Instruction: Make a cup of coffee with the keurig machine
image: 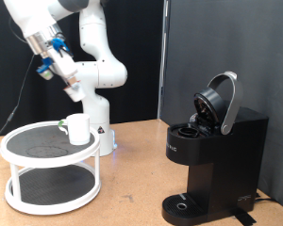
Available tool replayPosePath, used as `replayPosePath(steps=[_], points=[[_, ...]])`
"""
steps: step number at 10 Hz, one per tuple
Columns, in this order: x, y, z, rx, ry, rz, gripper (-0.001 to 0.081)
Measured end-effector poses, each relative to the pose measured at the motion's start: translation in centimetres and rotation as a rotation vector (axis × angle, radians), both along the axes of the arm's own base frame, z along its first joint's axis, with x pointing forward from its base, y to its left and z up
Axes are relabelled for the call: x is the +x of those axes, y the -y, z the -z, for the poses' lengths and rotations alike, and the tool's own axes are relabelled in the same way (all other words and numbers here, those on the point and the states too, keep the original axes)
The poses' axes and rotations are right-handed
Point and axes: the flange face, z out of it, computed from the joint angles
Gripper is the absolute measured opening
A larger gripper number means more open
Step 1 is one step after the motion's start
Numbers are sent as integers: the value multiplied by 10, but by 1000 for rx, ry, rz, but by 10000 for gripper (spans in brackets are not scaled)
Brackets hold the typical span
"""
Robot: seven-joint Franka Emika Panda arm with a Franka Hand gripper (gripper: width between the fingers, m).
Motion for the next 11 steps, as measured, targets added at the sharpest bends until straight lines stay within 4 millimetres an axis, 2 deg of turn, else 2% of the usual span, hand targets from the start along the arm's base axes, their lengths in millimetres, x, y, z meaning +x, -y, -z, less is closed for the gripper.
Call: replayPosePath(steps=[4, 6, 8, 11], points=[[33, -47, -26, 106, -15, 68, 378], [38, -52, -28, 100, -26, 84, 378], [43, -58, -35, 173, 7, 104, 378], [67, -86, -51, 181, -17, 107, 378]])
